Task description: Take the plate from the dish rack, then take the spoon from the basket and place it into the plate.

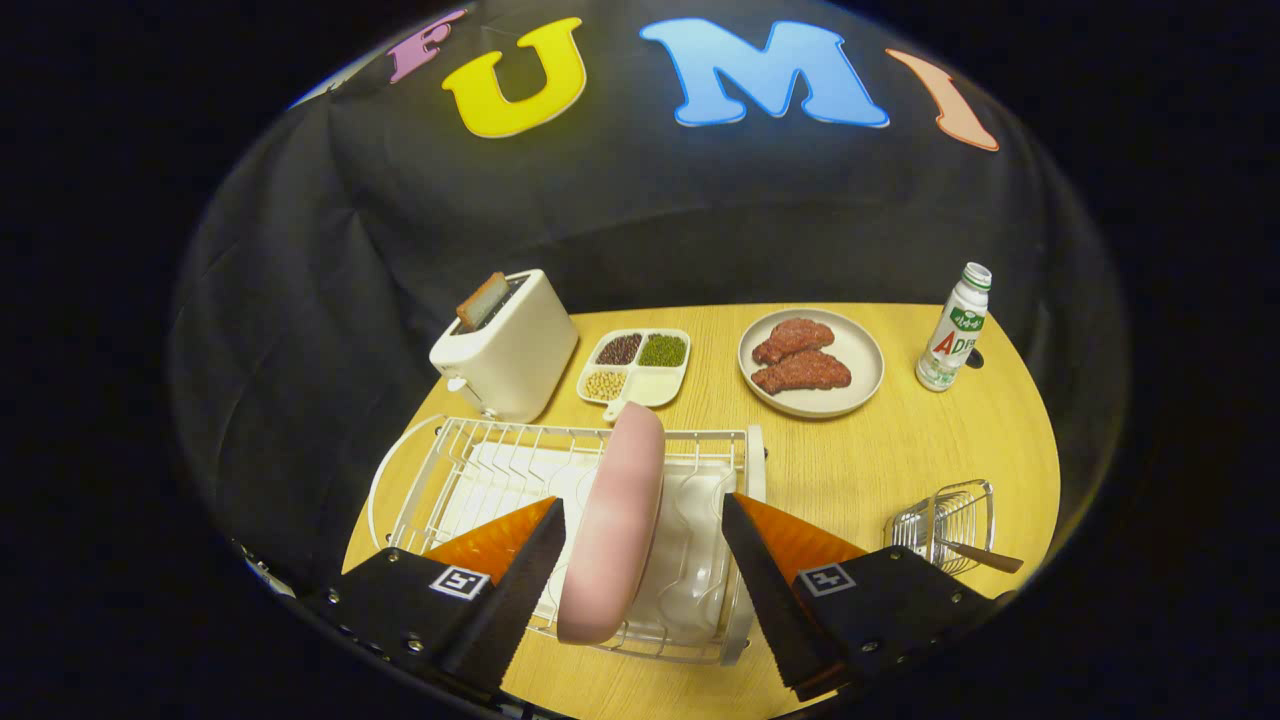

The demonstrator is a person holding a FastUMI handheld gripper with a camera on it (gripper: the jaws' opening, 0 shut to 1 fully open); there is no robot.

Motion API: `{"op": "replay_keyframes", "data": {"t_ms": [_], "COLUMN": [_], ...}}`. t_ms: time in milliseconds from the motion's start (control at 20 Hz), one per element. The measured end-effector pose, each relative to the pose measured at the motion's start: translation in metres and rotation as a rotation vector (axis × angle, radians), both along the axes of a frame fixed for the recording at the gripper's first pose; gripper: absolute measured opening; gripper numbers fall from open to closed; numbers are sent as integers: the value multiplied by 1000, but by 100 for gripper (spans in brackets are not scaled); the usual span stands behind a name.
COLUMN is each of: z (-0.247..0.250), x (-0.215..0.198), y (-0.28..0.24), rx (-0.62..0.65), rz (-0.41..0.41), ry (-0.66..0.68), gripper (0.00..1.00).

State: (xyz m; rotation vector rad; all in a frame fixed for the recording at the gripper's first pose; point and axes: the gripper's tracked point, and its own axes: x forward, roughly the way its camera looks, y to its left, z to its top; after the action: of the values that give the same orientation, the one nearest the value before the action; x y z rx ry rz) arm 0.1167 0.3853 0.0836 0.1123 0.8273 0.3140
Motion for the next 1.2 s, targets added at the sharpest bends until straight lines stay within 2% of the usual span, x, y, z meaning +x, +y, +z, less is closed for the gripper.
{"op": "replay_keyframes", "data": {"t_ms": [200,250,400,550,750,850,1200], "z": [-28,-33,-41,-54,-56,-55,-39], "x": [6,8,8,7,3,5,14], "y": [8,9,16,21,7,9,4], "rx": [-37,-56,-83,-109,-236,-262,-343], "rz": [15,14,20,14,-43,-41,-34], "ry": [134,164,229,279,340,349,315], "gripper": [90,78,77,49,38,35,35]}}
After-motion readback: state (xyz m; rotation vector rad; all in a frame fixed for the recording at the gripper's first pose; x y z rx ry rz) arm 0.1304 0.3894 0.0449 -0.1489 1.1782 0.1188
